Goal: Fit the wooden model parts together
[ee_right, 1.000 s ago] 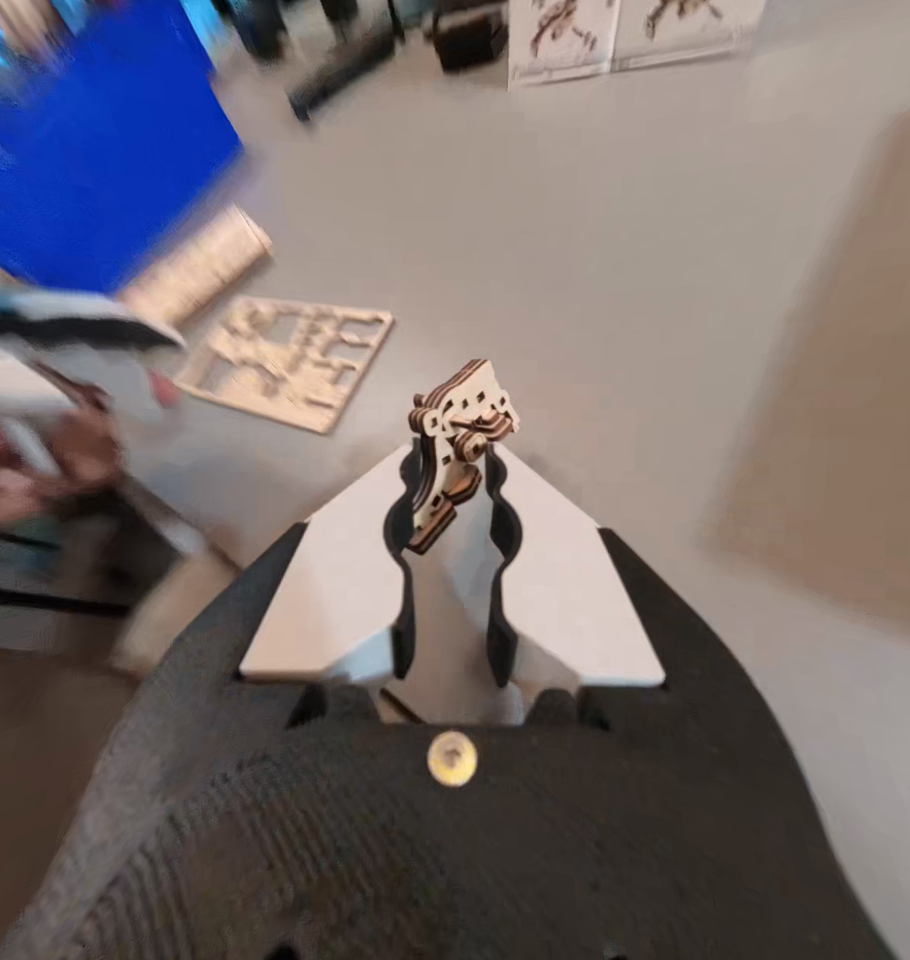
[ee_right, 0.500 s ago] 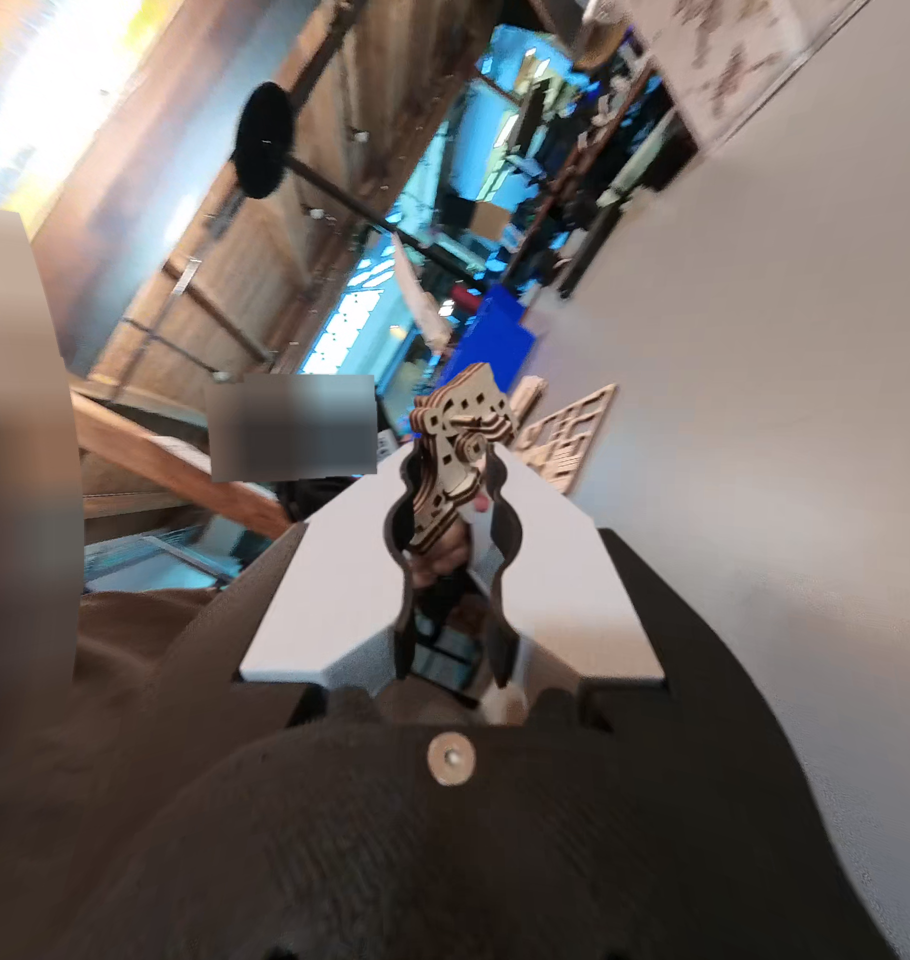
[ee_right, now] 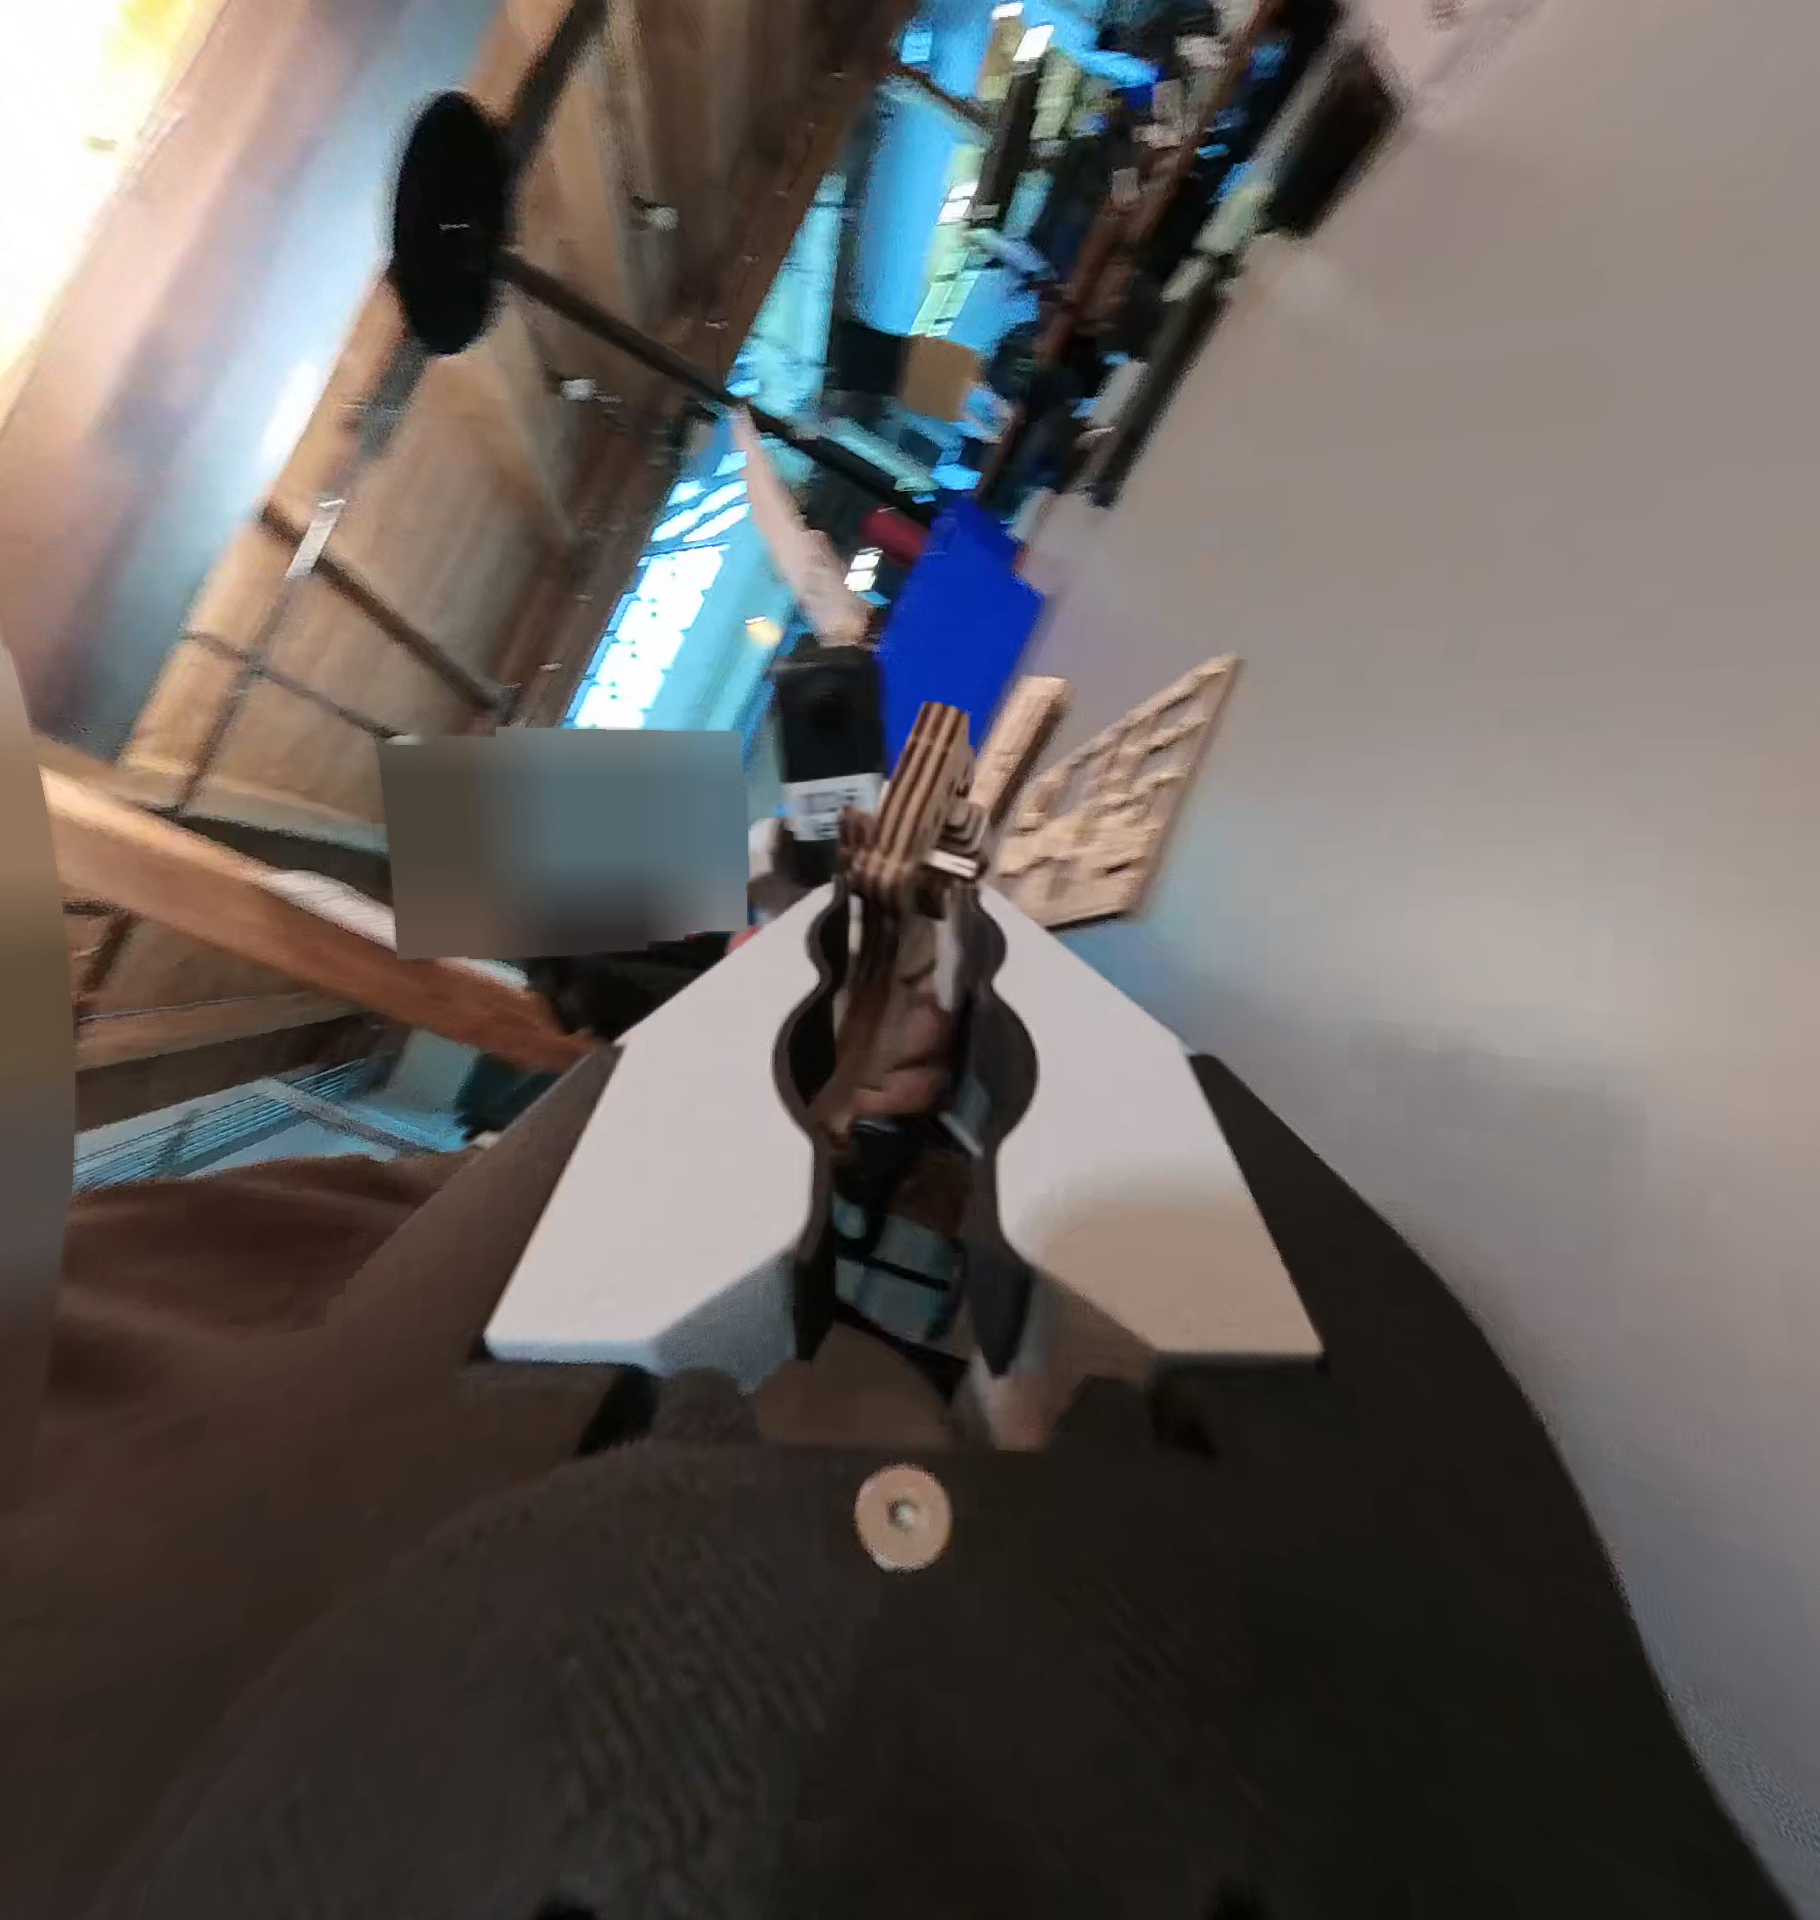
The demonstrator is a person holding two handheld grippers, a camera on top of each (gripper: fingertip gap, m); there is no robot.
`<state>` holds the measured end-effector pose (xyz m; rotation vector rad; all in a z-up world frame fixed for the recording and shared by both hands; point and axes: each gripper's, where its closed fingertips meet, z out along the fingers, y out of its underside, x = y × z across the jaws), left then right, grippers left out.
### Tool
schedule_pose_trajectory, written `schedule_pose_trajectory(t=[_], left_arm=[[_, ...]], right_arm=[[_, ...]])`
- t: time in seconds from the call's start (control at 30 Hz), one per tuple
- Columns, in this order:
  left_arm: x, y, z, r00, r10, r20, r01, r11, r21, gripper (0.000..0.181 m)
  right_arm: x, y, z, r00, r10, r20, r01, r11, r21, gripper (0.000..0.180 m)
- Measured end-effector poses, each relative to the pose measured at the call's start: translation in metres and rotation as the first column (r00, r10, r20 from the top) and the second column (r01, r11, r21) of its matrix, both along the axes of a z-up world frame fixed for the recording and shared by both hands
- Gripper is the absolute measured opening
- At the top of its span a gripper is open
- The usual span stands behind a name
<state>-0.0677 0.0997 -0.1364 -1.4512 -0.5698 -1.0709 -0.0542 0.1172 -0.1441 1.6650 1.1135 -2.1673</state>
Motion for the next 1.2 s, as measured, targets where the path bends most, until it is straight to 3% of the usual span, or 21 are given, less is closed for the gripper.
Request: schedule_pose_trajectory(t=[0.07,0.1,0.23,0.37,0.53,0.77,0.93,1.2], left_arm=[[-0.012,0.006,-0.015,0.999,0.022,-0.032,-0.025,0.996,-0.091,0.035],[-0.015,0.008,-0.021,0.998,0.017,-0.059,-0.025,0.99,-0.135,0.035],[-0.021,0.008,-0.024,0.99,0.035,-0.137,-0.059,0.983,-0.174,0.036],[-0.032,-0.001,-0.017,0.965,0.079,-0.252,-0.124,0.978,-0.169,0.037],[-0.029,-0.008,-0.034,0.909,0.026,-0.416,-0.143,0.957,-0.252,0.039],[-0.014,-0.003,-0.044,0.898,-0.044,-0.438,-0.102,0.947,-0.303,0.047],[-0.022,-0.004,-0.046,0.885,0.014,-0.465,-0.181,0.931,-0.316,0.052],[-0.007,0.002,-0.054,0.869,-0.046,-0.493,-0.159,0.917,-0.366,0.055]], right_arm=[[-0.009,0.013,-0.021,0.995,-0.035,0.091,0.032,0.999,0.038,0.019],[-0.01,0.016,-0.024,0.994,-0.016,0.107,0.012,0.999,0.043,0.007],[-0.019,0.028,-0.043,0.984,-0.04,0.173,-0.001,0.973,0.23,0.024],[-0.016,0.04,-0.041,0.991,-0.077,0.113,0.026,0.919,0.394,0.027],[-0.016,0.03,-0.035,0.998,-0.03,0.06,-0.001,0.886,0.463,0.03],[-0.01,0.005,-0.05,0.995,0.063,0.074,-0.096,0.759,0.644,0.031],[-0.008,0.006,-0.046,0.996,0.062,0.065,-0.089,0.771,0.631,0.031],[-0.01,0.011,-0.043,0.997,0.049,0.056,-0.073,0.79,0.608,0.032]])
